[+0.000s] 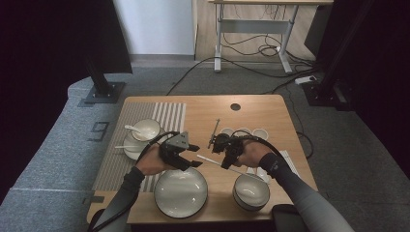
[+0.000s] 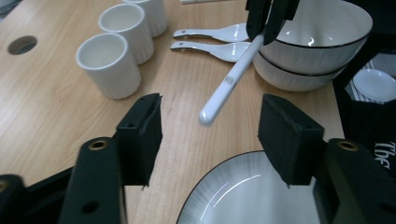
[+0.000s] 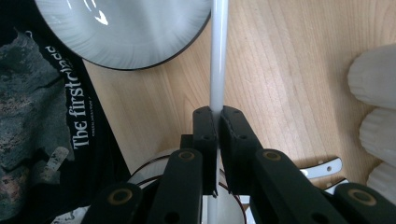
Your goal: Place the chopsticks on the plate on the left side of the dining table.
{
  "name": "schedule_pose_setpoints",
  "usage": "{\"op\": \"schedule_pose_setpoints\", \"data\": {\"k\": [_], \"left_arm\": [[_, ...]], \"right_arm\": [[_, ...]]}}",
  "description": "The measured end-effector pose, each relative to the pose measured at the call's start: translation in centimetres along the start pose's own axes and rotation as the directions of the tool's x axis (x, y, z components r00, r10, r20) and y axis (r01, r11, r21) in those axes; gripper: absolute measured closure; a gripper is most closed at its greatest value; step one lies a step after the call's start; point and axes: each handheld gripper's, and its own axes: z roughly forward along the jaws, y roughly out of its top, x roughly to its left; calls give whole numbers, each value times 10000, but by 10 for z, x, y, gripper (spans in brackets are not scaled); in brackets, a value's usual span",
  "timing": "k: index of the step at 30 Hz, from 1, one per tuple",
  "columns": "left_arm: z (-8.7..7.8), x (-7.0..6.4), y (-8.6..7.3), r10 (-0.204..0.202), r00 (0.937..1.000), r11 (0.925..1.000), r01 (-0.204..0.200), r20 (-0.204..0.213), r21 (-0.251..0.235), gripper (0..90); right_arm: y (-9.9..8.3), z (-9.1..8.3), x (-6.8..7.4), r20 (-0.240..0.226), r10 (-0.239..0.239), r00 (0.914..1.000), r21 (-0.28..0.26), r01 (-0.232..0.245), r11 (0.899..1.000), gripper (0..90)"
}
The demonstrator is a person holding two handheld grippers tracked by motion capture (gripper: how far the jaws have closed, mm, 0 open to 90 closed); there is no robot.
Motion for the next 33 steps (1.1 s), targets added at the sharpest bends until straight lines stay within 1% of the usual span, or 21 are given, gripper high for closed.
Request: {"op": "schedule_pose_setpoints", "data": {"k": [4, 6, 10, 12, 18, 21, 26, 28, 30, 33], "left_arm": [[4, -1, 2, 180, 9993, 9998, -181, 325, 20, 475], [5, -1, 2, 327, 9982, 9994, -332, 508, 94, 513], [9, -2, 2, 429, 9969, 9989, -442, 658, 176, 583], [10, -2, 1, 515, 9961, 9983, -533, 712, 231, 614], [11, -2, 0, 659, 9942, 9976, -675, 854, 165, 712], [11, -1, 0, 707, 9927, 9973, -721, 976, 102, 737], [11, -1, -2, 818, 9883, 9966, -820, 1289, -37, 765], [11, -1, -3, 917, 9858, 9958, -916, 1403, -72, 780], [10, -1, -3, 1017, 9821, 9948, -1009, 1585, -129, 799], [9, -2, -4, 1050, 9792, 9945, -1029, 1736, -216, 824]], "right_arm": [[2, 0, 3, -28, -230, 9997, -22, 229, 9997, 850], [3, -1, 5, -73, -324, 9994, -20, 324, 9995, 850], [4, -1, 6, -62, -443, 9990, -13, 443, 9990, 850], [4, -1, 7, -129, -534, 9985, -31, 534, 9986, 850], [4, -1, 8, -140, -573, 9983, -28, 573, 9984, 850], [4, -2, 8, -157, -625, 9979, -65, 624, 9980, 850], [3, -2, 9, -171, -777, 9968, -43, 776, 9970, 848], [3, -2, 9, -168, -850, 9962, -36, 849, 9964, 846], [3, -2, 9, -153, -901, 9958, -46, 901, 9959, 840], [2, -2, 8, -84, -948, 9955, -108, 947, 9954, 828]]}}
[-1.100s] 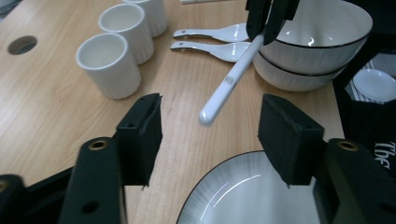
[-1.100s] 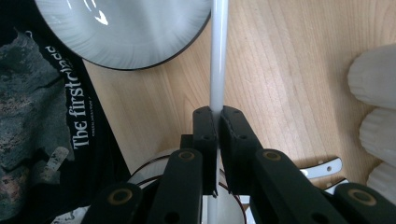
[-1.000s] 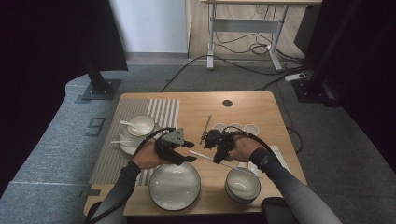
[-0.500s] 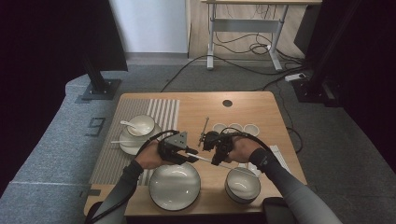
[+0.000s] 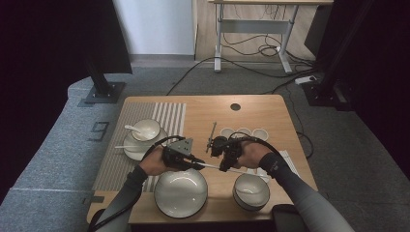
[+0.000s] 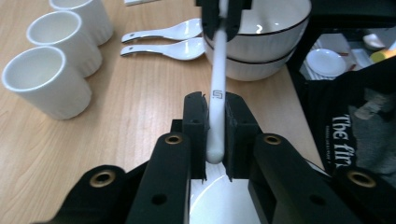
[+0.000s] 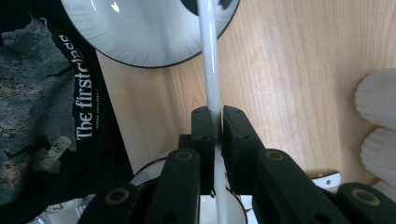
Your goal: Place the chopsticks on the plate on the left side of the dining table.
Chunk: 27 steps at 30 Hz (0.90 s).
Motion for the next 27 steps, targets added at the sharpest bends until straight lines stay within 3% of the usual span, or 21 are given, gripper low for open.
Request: {"op": "schedule_pose_setpoints", "data": {"k": [4, 13, 18, 27], "left_arm": [[-2, -2, 0, 15, 10000, 9999, -14, 25, -130, 832], [-10, -5, -4, -18, 9992, 9994, 3, -406, -360, 835], [-20, -5, -12, -279, 9968, 9973, 227, -750, -692, 836], [-34, -7, -27, -845, 9866, 9924, 707, -1392, -1010, 836]], "right_arm": [[0, -1, -1, -3, -28, 10000, -85, 28, 10000, 822], [1, -4, -3, 80, 147, 9999, -469, -143, 9988, 778], [-2, -3, -6, 366, 375, 9986, -431, -359, 9984, 592], [-13, -7, -17, 855, 1260, 9883, -1302, -1143, 9849, 307]]}}
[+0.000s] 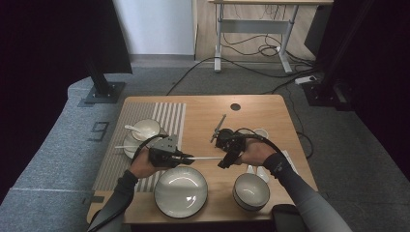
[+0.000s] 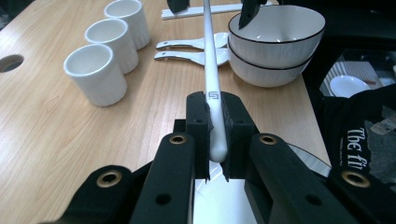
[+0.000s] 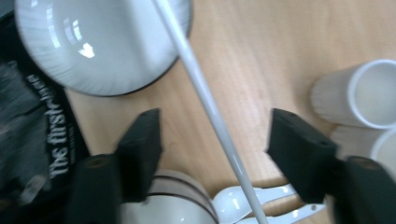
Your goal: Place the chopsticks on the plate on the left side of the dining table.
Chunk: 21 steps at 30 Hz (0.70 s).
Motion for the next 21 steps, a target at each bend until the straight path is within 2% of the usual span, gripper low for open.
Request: {"op": "schedule_pose_setpoints", "data": {"k": [5, 9, 14, 21], "left_arm": [[-9, 0, -8, -244, 9991, 9996, 239, -354, -149, 835], [-15, 0, -14, -530, 9964, 9983, 512, -662, -294, 836], [-23, -2, -22, -795, 9916, 9960, 747, -1023, -496, 836], [-36, -6, -34, -1167, 9818, 9914, 1061, -1500, -765, 835]], "right_arm": [[-11, -4, -9, 197, 609, 9980, -590, -596, 9965, 254], [-24, -7, -15, 362, 1122, 9930, -1032, -1080, 9888, 215], [-42, -9, -21, 696, 1733, 9824, -1573, -1608, 9744, 183], [-68, -13, -24, 893, 2468, 9650, -2413, -2194, 9453, 162]]}}
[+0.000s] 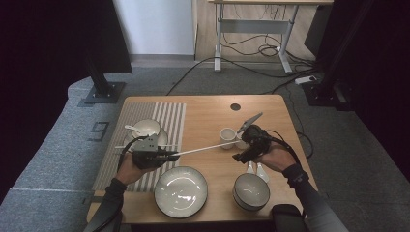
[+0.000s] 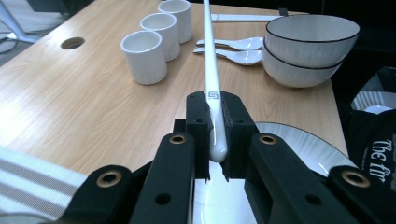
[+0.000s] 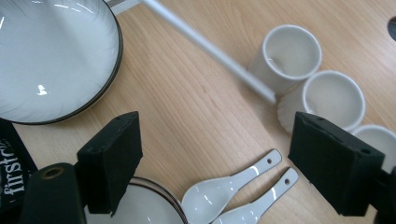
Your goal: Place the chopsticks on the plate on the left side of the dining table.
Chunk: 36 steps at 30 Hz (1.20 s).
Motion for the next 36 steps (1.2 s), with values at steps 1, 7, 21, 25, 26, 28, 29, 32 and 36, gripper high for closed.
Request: {"op": "schedule_pose_setpoints", "data": {"k": [1, 7, 21, 25, 26, 28, 29, 32, 36], "left_arm": [[-2, 0, -2, -56, 10000, 10000, 56, -70, -38, 835], [-14, 1, -13, -337, 9981, 9994, 335, -513, -46, 835], [-36, 1, -41, -994, 9855, 9950, 969, -1376, -252, 835], [-42, 3, -52, -1298, 9776, 9915, 1270, -1659, -274, 835], [-45, 4, -55, -1394, 9741, 9902, 1369, -1782, -262, 835], [-48, 5, -61, -1520, 9693, 9884, 1504, -1934, -230, 835], [-50, 5, -64, -1596, 9661, 9871, 1584, -2028, -224, 835], [-55, 6, -73, -1836, 9555, 9828, 1827, -2309, -255, 835], [-60, 6, -84, -2111, 9414, 9771, 2105, -2632, -307, 835]], "right_arm": [[-4, -1, 0, 0, 75, 10000, -50, -75, 10000, 152], [-29, 1, 2, 10, 259, 9997, -231, -259, 9994, 131], [-69, -4, -1, 136, 1098, 9939, -1336, -1070, 9852, 127], [-77, -9, -6, 386, 1516, 9877, -1825, -1422, 9729, 114], [-79, -10, -7, 440, 1612, 9859, -1911, -1500, 9700, 114], [-84, -11, -9, 611, 1808, 9816, -2017, -1653, 9654, 114], [-86, -11, -11, 715, 1890, 9794, -2079, -1706, 9631, 114], [-94, -11, -15, 957, 2168, 9715, -2153, -1925, 9574, 114], [-104, -8, -20, 1290, 2565, 9579, -2248, -2237, 9484, 114]]}}
